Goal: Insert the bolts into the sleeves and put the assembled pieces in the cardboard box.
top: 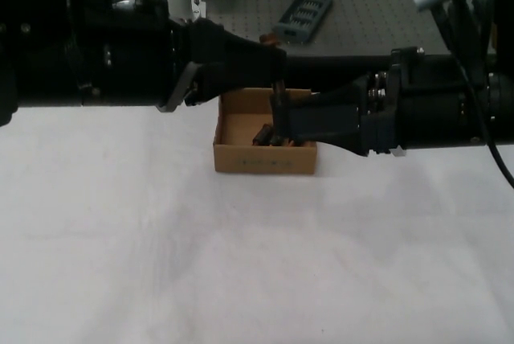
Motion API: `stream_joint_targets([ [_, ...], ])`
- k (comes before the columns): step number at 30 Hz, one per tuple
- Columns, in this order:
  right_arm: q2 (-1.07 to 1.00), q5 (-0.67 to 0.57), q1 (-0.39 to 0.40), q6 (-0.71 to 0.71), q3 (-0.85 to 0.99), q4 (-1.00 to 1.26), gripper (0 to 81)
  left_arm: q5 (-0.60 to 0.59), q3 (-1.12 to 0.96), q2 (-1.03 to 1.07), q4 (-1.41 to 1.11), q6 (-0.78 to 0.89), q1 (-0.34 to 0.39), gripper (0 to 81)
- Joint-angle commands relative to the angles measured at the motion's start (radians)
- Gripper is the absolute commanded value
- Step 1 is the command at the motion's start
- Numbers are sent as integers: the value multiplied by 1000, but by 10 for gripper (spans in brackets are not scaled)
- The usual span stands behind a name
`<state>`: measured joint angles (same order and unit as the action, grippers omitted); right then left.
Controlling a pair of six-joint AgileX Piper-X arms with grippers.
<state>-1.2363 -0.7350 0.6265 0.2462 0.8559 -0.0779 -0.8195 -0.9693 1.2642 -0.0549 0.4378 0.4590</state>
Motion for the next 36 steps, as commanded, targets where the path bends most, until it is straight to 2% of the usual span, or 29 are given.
stream_joint_targets([
  [1,15,-8,-10,-20,30,33,20,-58,-5,5,37,-36,6,6],
  [14,15,-8,-10,-40,48,36,20,-23,-5,7,76,-36,6,7],
  [16,15,-8,-10,-40,48,36,20,-23,-6,7,75,-52,6,71],
  [19,15,-8,-10,-40,48,36,20,-23,-6,7,68,-64,6,278],
  [21,15,-2,-10,-40,48,37,20,-23,-6,7,65,-52,6,449],
  [23,15,3,-10,-40,48,37,20,-23,-6,7,55,-13,6,538],
  [29,15,2,-10,-40,48,39,20,-6,-6,7,18,11,6,514],
  [36,15,2,-10,-43,48,24,20,101,-6,-8,-68,11,6,514],
])
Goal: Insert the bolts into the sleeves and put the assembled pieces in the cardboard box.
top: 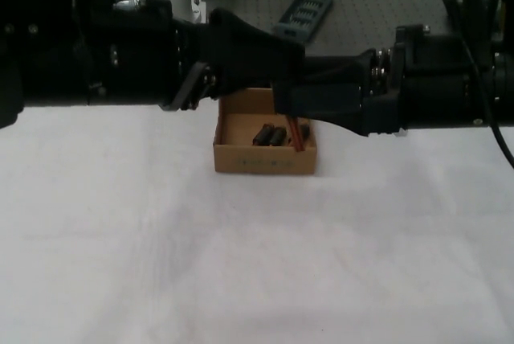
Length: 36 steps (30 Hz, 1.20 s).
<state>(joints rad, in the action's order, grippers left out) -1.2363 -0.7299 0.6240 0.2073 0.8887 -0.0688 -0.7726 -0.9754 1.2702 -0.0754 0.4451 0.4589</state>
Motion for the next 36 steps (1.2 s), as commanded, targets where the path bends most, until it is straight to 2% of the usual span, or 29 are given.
stream_joint_targets([
  [1,15,-3,-7,-12,15,7,20,76,0,-21,-50,-1,6,514],
  [6,15,8,-20,-93,15,-84,20,157,0,-70,-52,-59,4,514],
  [10,9,80,-47,-144,15,-121,20,189,0,-129,9,-68,4,514],
  [14,-32,96,-84,-149,15,-93,20,255,0,-210,213,-105,4,491],
  [19,-187,91,-119,-116,83,-90,20,450,0,-328,538,-244,4,482],
  [22,-306,91,-129,-110,176,-99,20,597,0,-396,697,-308,4,482],
  [25,-440,106,-136,-107,291,-107,20,681,0,-444,778,-345,4,482],
  [28,-579,160,-146,-99,417,-107,20,694,0,-474,792,-345,4,482],
  [34,-864,150,-173,114,700,-145,20,694,0,-501,792,-345,4,482],
  [36,-941,145,-176,137,793,-198,20,694,0,-501,792,-345,4,482],
])
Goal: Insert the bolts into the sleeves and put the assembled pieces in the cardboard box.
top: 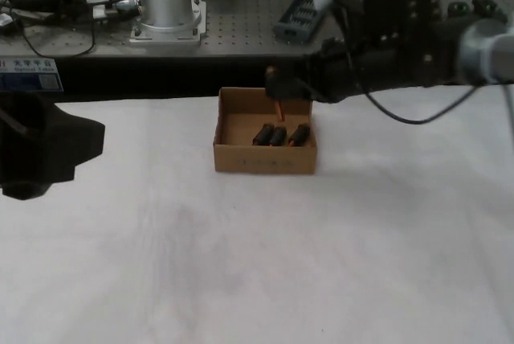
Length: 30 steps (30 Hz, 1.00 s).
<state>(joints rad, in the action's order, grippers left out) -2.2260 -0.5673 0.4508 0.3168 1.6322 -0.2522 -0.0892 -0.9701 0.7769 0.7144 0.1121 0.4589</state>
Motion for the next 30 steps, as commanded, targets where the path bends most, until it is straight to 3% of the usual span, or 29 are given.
stream_joint_targets([
  [1,22,-18,-3,27,83,-44,20,10,-5,-8,2,-12,4,482],
  [7,-108,16,-3,27,257,-161,20,10,-5,-8,2,-12,4,482],
  [13,-125,18,-3,17,284,-192,11,10,-5,-7,2,-17,4,482],
  [20,-125,20,-3,-4,286,-194,337,10,-5,-7,2,-20,4,482],
  [30,-85,-36,-3,-40,286,-295,337,10,-5,-5,2,-24,4,482],
])
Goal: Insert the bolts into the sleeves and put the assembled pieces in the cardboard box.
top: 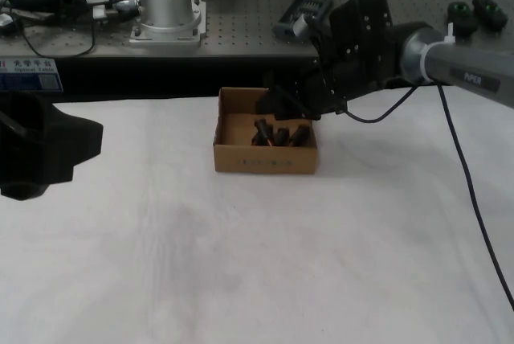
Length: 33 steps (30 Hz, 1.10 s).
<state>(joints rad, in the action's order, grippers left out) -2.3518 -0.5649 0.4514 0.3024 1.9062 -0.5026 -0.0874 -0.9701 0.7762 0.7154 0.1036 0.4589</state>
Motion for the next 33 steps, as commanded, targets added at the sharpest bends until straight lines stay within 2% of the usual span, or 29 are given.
stream_joint_targets([
  [1,54,-54,-3,-46,12,-72,337,9,-5,-5,1,-15,4,482],
  [4,112,-61,-3,-159,12,-251,337,9,-5,-5,1,-15,4,482],
  [6,162,-46,-3,-294,12,-421,337,9,-5,-5,3,-15,4,482],
  [9,242,42,-3,-479,4,-644,337,21,-5,-5,23,-15,4,468],
  [11,308,85,0,-510,-47,-691,337,32,-5,-5,68,-15,4,424],
  [15,487,84,5,-520,-205,-698,337,30,5,-5,172,-15,4,321],
  [20,725,106,27,-523,-461,-677,337,-11,73,-5,154,6,4,211],
  [26,1077,136,81,-422,-824,-582,337,-156,215,-5,28,47,4,200],
  [33,1550,175,111,-155,-1229,-418,337,-259,377,-5,-91,54,4,200],
])
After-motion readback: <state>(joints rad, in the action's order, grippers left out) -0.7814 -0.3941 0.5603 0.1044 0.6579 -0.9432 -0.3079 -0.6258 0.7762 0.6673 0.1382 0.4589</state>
